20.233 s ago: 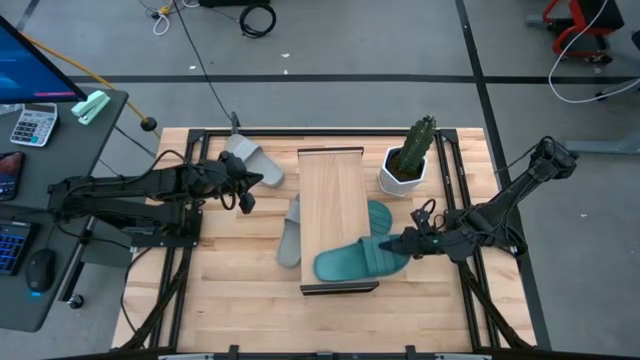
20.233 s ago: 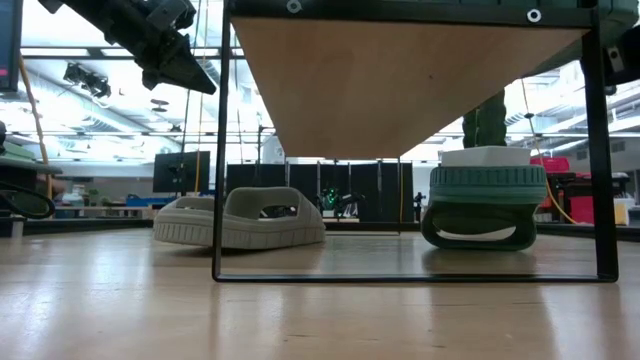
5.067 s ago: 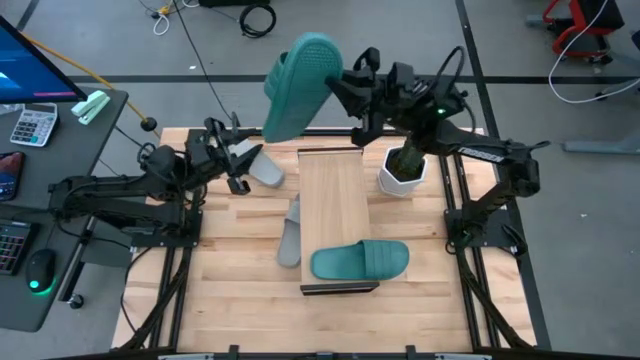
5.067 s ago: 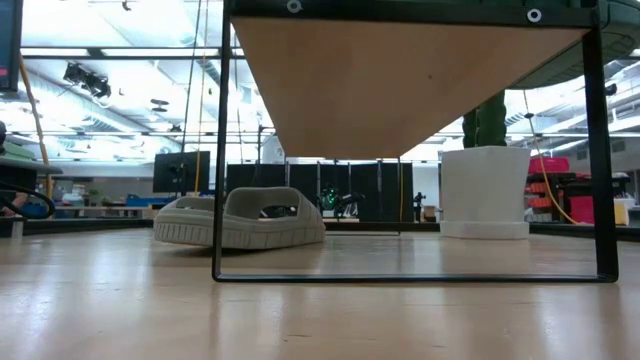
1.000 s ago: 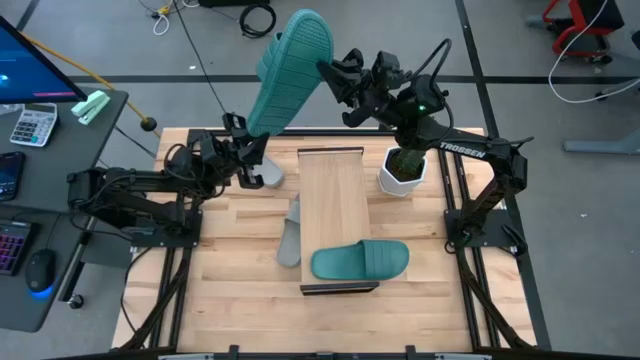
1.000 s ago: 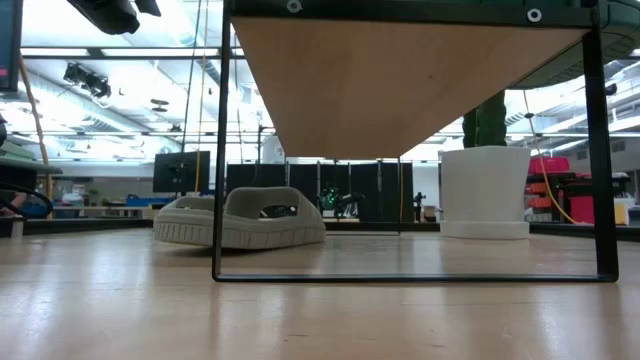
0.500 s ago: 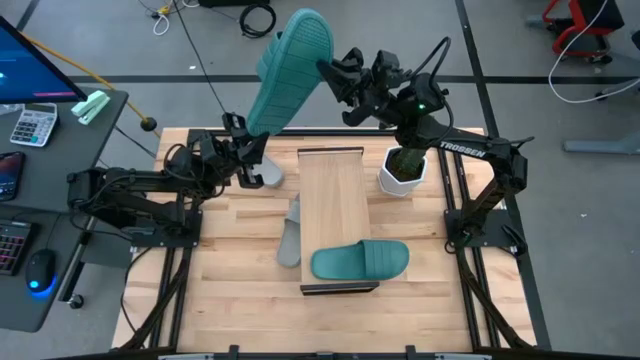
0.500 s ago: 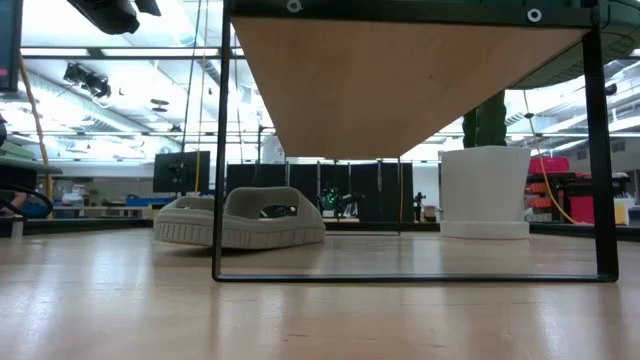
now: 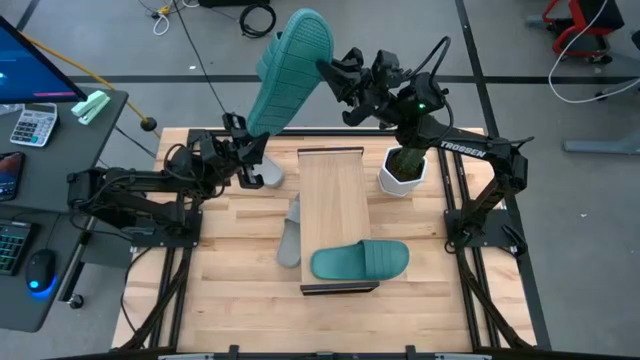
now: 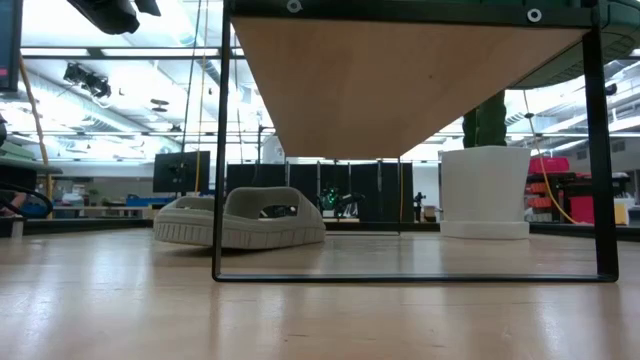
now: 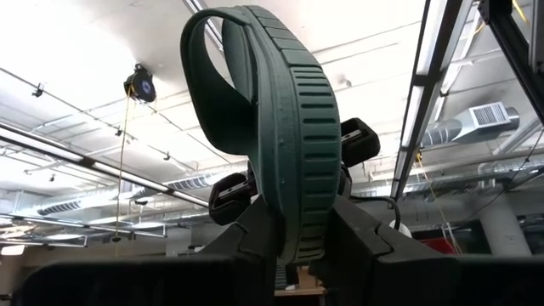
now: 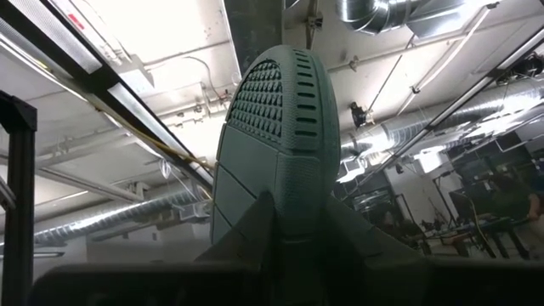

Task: Pick and place slides into the shelf
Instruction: Put the green slide on the shelf

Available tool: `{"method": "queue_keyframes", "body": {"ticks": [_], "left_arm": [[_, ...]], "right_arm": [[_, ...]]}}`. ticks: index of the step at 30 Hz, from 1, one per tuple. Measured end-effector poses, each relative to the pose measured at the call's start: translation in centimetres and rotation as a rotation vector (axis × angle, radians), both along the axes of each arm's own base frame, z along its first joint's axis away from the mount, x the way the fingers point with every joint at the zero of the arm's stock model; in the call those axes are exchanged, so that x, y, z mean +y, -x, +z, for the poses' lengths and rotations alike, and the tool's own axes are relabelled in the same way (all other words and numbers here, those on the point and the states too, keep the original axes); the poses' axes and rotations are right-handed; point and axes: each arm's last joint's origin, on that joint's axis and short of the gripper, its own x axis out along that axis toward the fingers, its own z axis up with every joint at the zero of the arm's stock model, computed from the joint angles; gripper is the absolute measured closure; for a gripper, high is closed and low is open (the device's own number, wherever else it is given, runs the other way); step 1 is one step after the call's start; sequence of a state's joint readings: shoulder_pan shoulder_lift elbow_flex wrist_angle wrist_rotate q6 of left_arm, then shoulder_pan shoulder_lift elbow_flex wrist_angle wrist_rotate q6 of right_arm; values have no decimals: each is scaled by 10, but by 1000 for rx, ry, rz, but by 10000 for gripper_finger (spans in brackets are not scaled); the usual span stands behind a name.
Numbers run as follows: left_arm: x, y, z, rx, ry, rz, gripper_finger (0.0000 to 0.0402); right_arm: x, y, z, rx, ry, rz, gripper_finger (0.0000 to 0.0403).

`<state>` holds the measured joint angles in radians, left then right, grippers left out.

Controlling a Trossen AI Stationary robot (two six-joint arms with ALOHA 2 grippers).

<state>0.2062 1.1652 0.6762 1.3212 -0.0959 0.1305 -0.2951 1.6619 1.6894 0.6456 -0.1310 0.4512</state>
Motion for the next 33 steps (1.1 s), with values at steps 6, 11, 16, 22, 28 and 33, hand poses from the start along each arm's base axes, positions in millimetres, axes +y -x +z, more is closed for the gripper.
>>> {"method": "queue_keyframes", "body": {"ticks": [6,11,16,22,28,33], "left_arm": [[0,0,0,23,-57,74,333],[0,0,0,27,-71,100,334],[0,1,0,25,-74,107,334],[0,2,2,16,-99,148,336],[2,3,7,-1,-100,171,337],[2,3,11,4,-150,210,340]], "right_arm": [[0,0,0,1,0,0,310],[0,0,0,-3,7,4,265],[1,-1,-1,14,27,35,204],[2,-5,-7,71,20,67,125],[5,3,0,77,27,55,89],[11,27,20,33,83,-7,98]]}}
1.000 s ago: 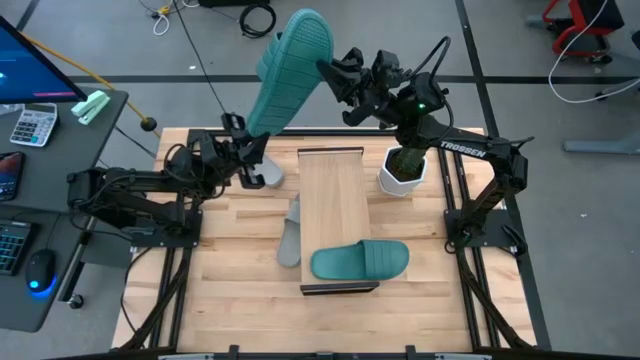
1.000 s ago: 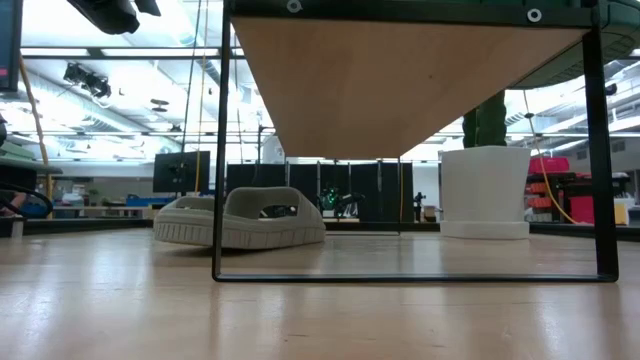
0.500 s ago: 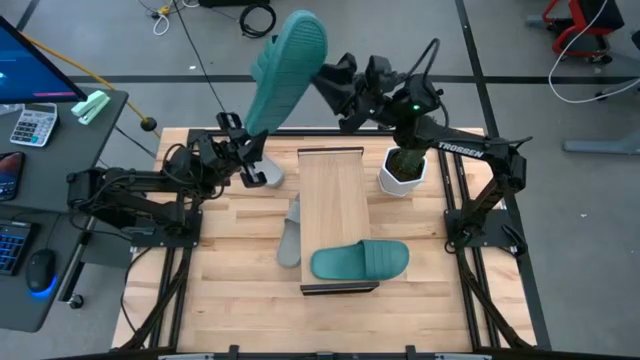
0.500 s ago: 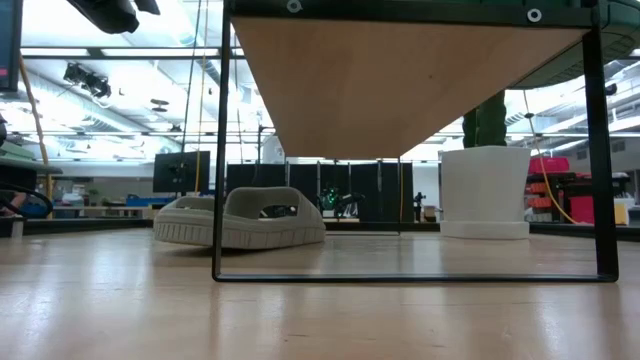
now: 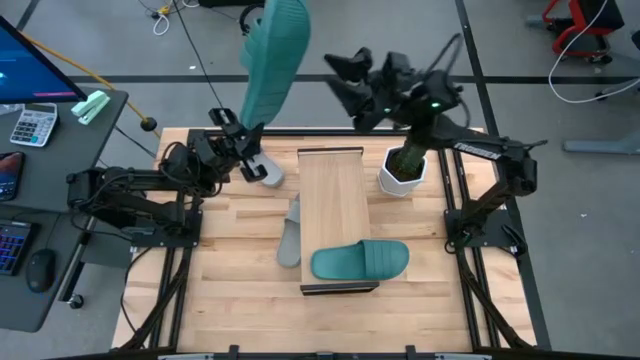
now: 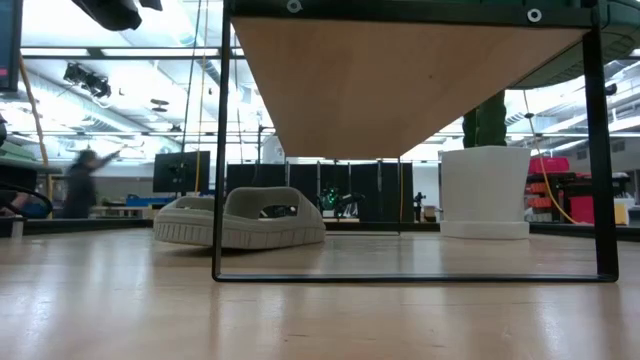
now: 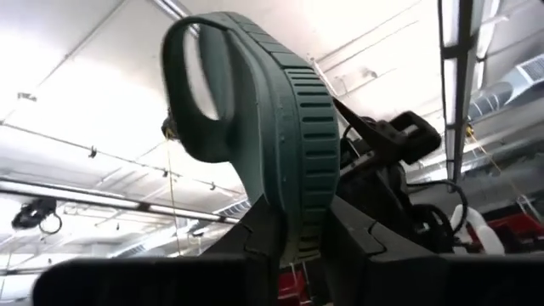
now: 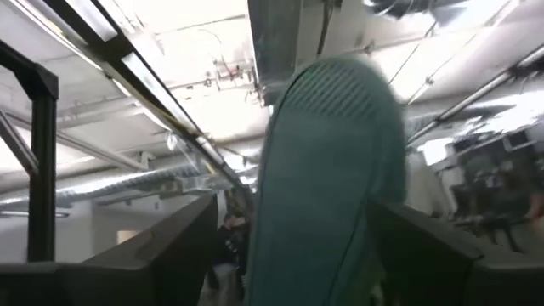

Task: Pick and place slides into the shelf
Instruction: Put the green slide on the shelf

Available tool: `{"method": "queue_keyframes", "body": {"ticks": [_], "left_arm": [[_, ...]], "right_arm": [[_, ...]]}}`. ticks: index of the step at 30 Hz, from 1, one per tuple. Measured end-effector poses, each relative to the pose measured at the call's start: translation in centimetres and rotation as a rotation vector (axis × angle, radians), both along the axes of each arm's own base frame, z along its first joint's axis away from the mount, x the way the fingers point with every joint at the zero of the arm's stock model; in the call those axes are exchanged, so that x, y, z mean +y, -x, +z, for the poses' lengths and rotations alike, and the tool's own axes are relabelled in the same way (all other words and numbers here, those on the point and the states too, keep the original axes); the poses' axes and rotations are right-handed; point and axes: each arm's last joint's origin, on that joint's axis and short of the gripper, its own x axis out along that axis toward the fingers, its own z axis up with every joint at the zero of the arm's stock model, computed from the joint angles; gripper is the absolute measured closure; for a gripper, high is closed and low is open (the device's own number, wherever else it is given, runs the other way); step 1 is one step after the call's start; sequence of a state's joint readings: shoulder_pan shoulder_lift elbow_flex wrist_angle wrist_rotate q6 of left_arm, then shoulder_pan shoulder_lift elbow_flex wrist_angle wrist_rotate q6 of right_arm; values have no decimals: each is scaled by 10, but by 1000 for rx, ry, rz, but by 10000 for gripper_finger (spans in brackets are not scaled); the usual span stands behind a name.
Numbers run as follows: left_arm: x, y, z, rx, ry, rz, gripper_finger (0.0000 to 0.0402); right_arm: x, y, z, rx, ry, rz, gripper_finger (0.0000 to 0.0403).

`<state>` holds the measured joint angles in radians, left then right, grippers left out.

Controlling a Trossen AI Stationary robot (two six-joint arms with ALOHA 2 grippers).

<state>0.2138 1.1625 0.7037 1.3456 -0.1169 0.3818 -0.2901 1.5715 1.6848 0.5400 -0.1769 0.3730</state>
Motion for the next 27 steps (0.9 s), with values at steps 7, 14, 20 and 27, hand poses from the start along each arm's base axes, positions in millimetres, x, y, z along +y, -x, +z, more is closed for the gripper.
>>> {"method": "queue_keyframes", "body": {"ticks": [7,14,20,27], "left_arm": [[1,-5,4,66,-24,39,340],[1,-12,11,248,-76,102,340],[-3,-10,31,500,-142,150,341],[-15,-8,48,772,-187,215,342]], "right_arm": [[14,53,29,55,78,-116,119],[30,116,48,135,90,-268,129],[36,143,50,199,62,-324,135],[35,141,43,278,82,-335,142]]}}
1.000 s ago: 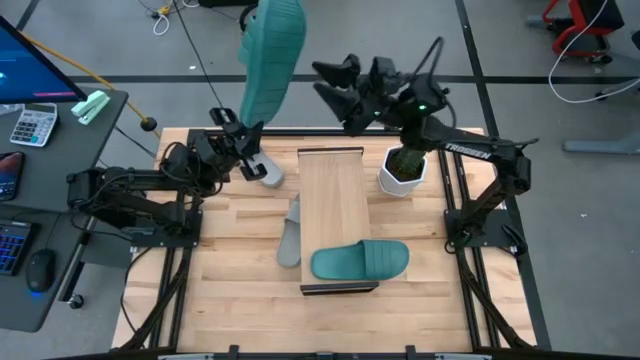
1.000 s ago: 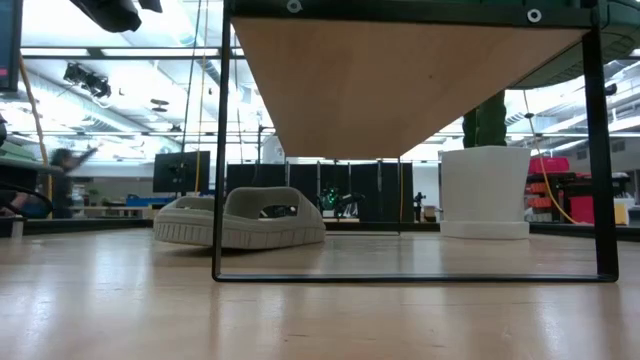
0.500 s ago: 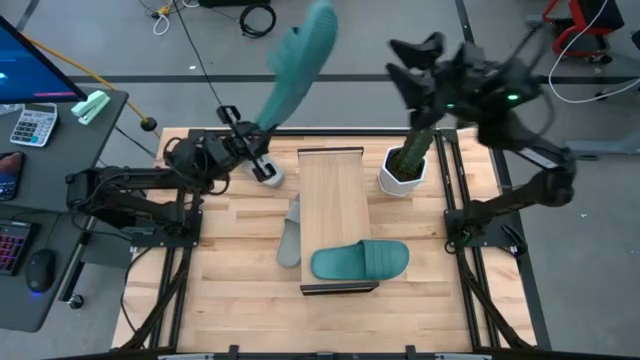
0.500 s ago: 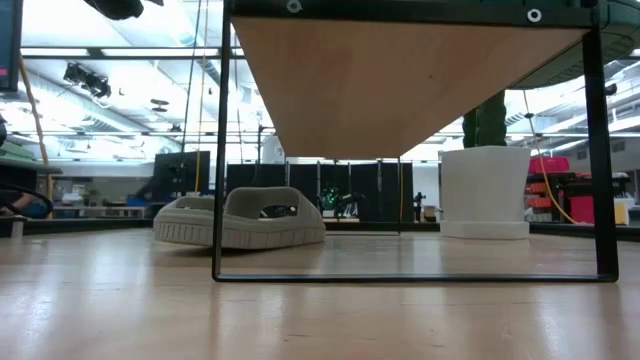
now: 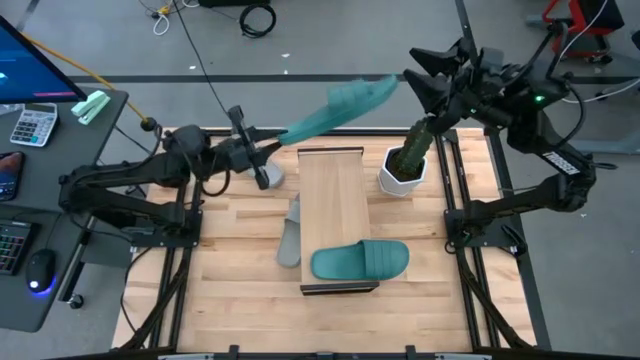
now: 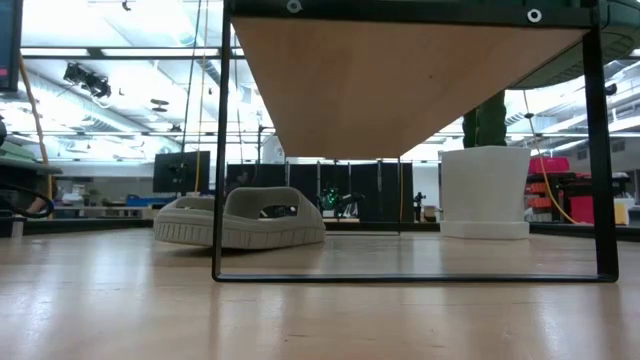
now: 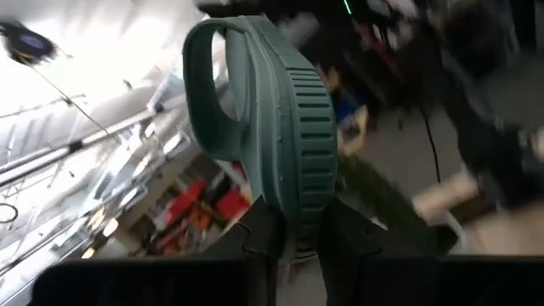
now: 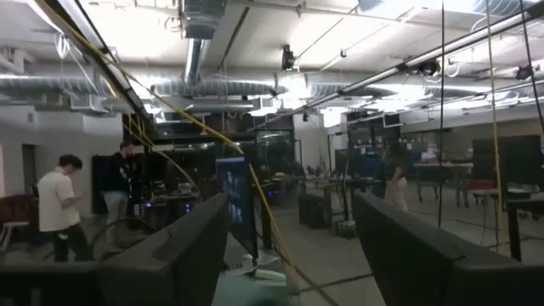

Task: Pick and place slides into the shelf
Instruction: Put the green slide on the shelf

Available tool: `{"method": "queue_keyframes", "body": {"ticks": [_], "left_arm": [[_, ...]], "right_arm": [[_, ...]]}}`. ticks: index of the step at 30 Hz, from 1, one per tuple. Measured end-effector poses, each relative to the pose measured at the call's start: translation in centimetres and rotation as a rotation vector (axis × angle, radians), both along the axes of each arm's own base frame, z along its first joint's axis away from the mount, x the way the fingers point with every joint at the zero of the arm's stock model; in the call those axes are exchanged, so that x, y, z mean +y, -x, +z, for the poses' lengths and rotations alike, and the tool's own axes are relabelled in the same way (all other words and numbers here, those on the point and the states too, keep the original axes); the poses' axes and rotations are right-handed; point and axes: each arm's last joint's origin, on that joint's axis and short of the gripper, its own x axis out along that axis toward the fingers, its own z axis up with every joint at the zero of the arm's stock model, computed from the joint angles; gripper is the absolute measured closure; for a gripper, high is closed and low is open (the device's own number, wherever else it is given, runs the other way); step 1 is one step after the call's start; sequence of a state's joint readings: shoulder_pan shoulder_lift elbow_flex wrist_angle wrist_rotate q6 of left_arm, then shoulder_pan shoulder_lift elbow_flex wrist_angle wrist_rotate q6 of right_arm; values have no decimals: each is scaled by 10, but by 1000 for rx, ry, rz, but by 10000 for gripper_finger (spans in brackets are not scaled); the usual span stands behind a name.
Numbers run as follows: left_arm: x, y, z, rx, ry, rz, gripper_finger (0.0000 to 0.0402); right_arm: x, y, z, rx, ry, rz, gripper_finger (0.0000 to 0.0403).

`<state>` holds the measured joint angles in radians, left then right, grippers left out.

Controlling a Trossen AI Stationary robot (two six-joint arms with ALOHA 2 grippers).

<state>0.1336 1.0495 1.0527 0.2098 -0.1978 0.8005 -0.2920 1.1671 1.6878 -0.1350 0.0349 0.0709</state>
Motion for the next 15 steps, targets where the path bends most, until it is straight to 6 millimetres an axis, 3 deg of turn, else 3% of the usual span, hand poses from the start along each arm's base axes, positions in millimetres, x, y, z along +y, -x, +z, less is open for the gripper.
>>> {"method": "queue_keyframes", "body": {"ticks": [6,15], "left_arm": [[-12,2,3,149,-35,80,342],[-36,0,0,181,-36,40,342]], "right_arm": [[0,2,0,12,22,-11,147],[-5,17,-4,80,-12,-58,150]]}}
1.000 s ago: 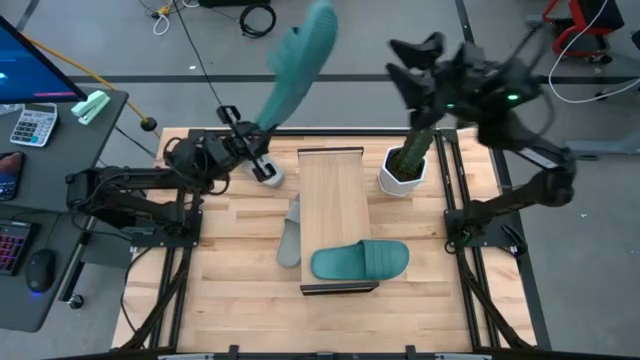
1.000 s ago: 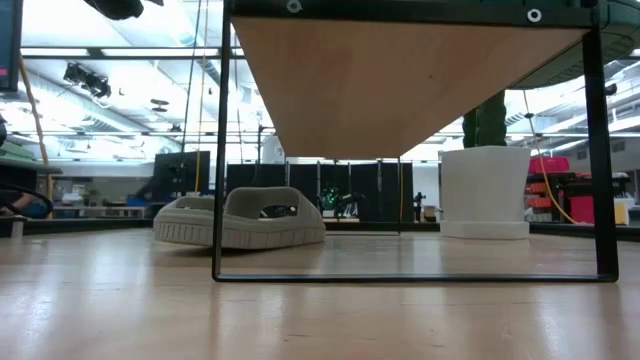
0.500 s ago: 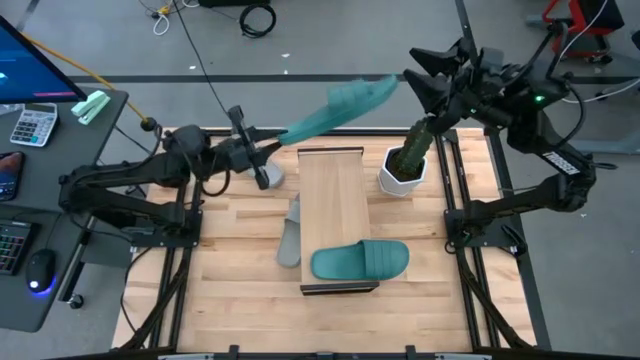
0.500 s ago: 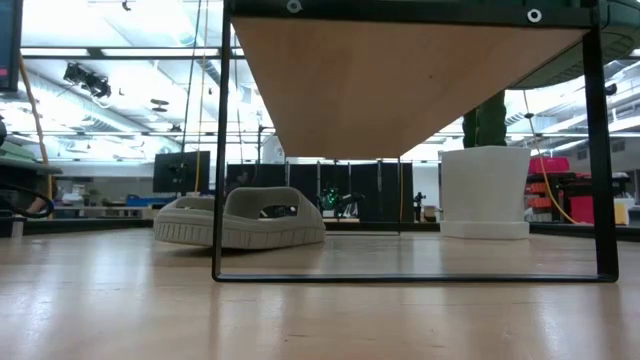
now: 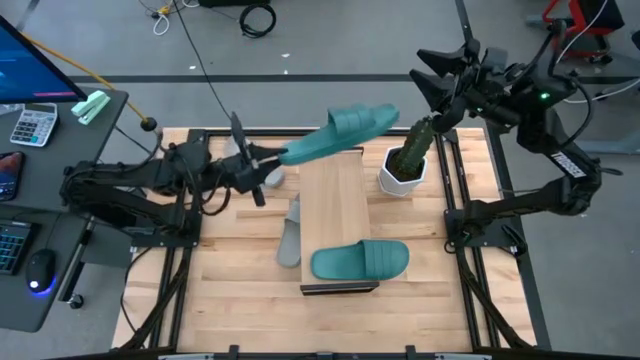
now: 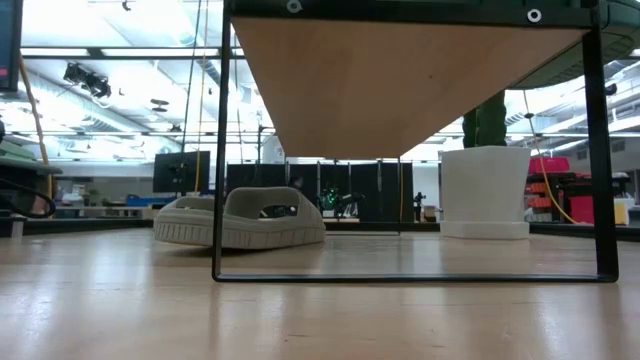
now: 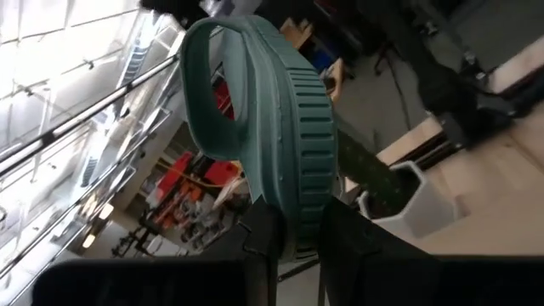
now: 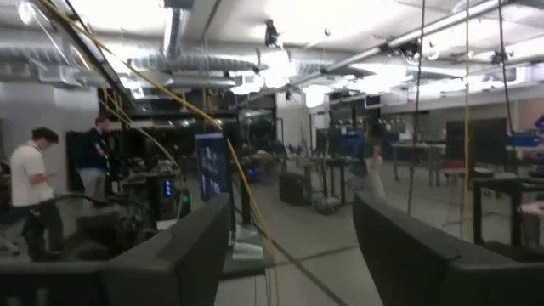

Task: Pick and place slides into the shelf
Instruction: Put the green slide on the shelf

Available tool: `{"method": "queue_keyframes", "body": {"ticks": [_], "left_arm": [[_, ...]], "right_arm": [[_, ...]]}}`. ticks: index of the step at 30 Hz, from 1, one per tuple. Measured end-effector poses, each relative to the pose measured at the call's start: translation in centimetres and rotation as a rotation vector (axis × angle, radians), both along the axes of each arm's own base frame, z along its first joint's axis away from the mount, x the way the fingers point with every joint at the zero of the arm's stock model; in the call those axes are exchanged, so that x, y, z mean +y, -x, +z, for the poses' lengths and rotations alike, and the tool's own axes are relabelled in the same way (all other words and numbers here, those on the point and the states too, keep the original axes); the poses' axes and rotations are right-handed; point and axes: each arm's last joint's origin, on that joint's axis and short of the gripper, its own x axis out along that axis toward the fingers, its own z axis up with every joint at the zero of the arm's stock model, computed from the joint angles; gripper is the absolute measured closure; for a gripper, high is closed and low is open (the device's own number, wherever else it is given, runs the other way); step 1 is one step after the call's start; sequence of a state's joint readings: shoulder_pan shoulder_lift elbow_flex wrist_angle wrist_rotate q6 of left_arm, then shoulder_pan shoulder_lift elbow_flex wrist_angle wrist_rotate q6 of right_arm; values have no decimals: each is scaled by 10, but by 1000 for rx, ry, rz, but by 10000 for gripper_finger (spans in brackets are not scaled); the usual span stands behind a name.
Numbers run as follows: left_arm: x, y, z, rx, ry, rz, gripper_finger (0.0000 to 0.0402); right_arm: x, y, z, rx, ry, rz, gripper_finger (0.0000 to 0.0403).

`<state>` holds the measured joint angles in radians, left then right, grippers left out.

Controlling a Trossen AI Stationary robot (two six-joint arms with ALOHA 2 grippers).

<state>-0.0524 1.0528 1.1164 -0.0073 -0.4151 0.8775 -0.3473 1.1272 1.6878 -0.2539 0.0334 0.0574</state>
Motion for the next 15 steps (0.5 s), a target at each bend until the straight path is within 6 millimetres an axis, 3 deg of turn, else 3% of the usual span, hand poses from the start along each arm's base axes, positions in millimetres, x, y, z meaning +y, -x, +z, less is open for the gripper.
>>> {"method": "queue_keyframes", "body": {"ticks": [6,15], "left_arm": [[-6,-13,-13,110,-78,82,342],[-12,-37,-42,367,-282,40,342]], "right_arm": [[-1,0,-4,39,-16,-5,156],[-4,-2,-5,48,-19,-19,158]]}}
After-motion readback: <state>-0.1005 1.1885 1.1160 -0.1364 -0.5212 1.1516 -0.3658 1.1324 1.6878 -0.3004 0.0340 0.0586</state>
